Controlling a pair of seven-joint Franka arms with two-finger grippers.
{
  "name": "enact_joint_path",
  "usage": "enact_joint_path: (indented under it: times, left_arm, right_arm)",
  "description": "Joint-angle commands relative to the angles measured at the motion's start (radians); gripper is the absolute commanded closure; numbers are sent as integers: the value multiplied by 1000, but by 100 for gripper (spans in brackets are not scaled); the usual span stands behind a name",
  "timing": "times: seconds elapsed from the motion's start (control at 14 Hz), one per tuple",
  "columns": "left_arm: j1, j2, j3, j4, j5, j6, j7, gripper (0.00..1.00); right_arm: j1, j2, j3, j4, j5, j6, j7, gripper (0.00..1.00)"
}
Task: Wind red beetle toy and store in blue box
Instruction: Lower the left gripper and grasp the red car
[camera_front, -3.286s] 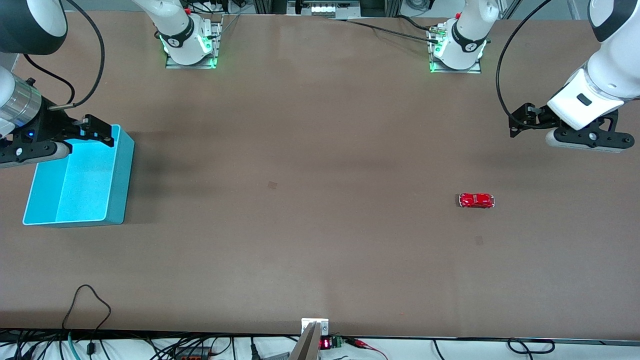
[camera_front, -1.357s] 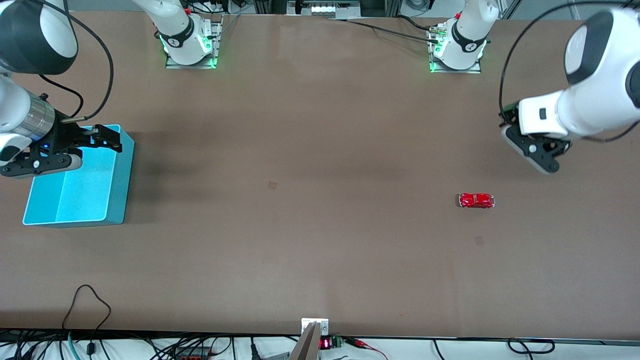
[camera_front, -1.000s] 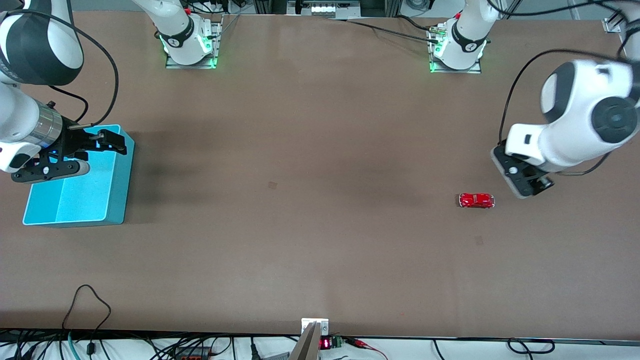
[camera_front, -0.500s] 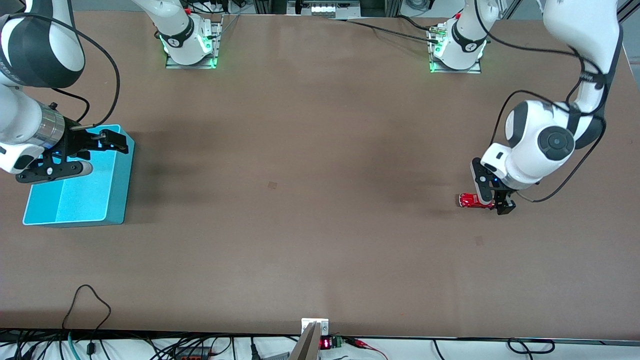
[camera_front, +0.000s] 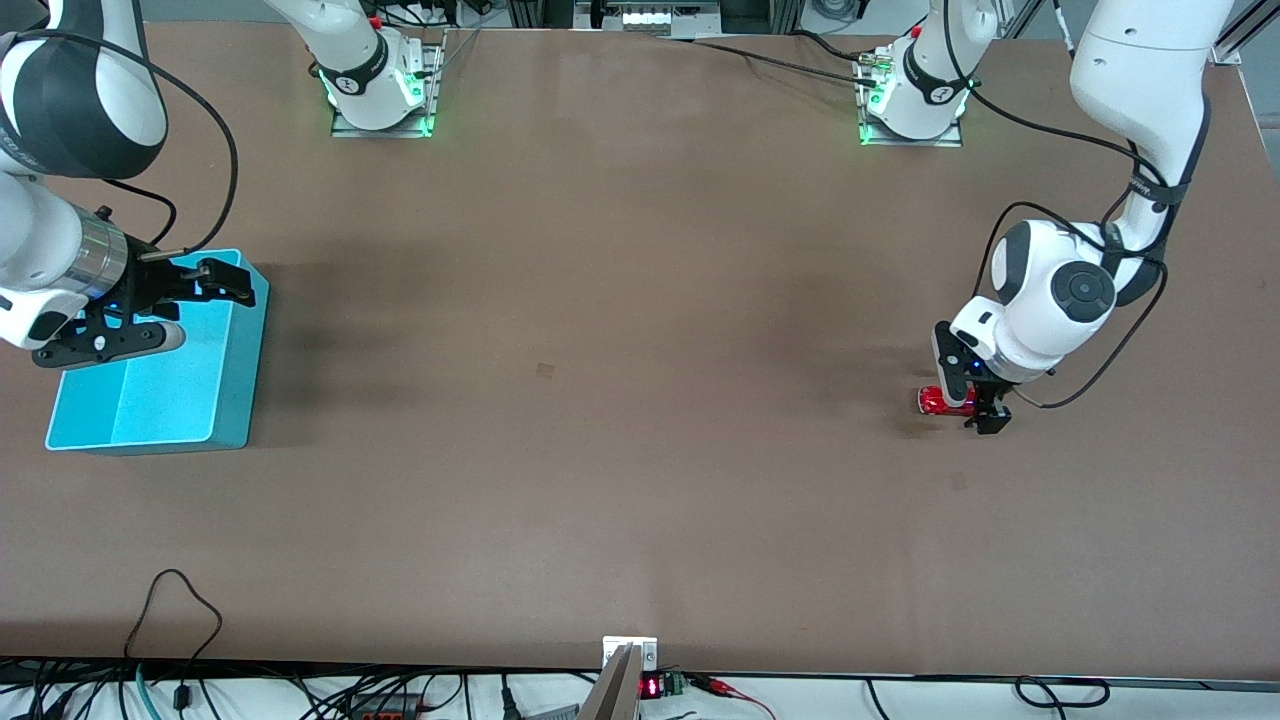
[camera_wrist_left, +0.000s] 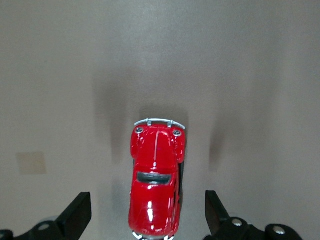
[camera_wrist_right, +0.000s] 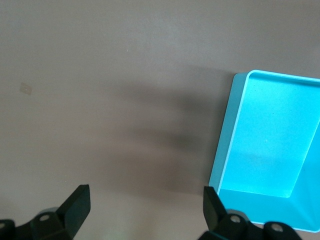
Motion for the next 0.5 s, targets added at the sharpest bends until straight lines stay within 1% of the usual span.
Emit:
enact_joint_path:
  times: [0.0,0.07,0.14,0.21,0.29,0.43]
  left_arm:
    - [3,9,-3,-2,12,18,20,6]
    - [3,10,-1,-2,12,18,20,20]
    - [1,10,-1,-2,12,18,20,42]
    - [3,12,-1,-2,10,17,19,59]
    - [6,15,-1,-2,10,17,19,70]
    - [9,14,-3,-2,10,14,20,79]
  right_arm:
    - [-5,-5,-1,-2,25,-10,-7,0]
    - [-7,-5,1,-4,25,-15,-8,0]
    - [-7,-5,-1,-4,29,-26,-7,0]
    - [-7,-5,-1,-4,47,-29,-5,0]
    - [-7,-5,-2,-4,48,-29,-4,0]
    - [-7,-5,-4,-4,49,-30,-4,0]
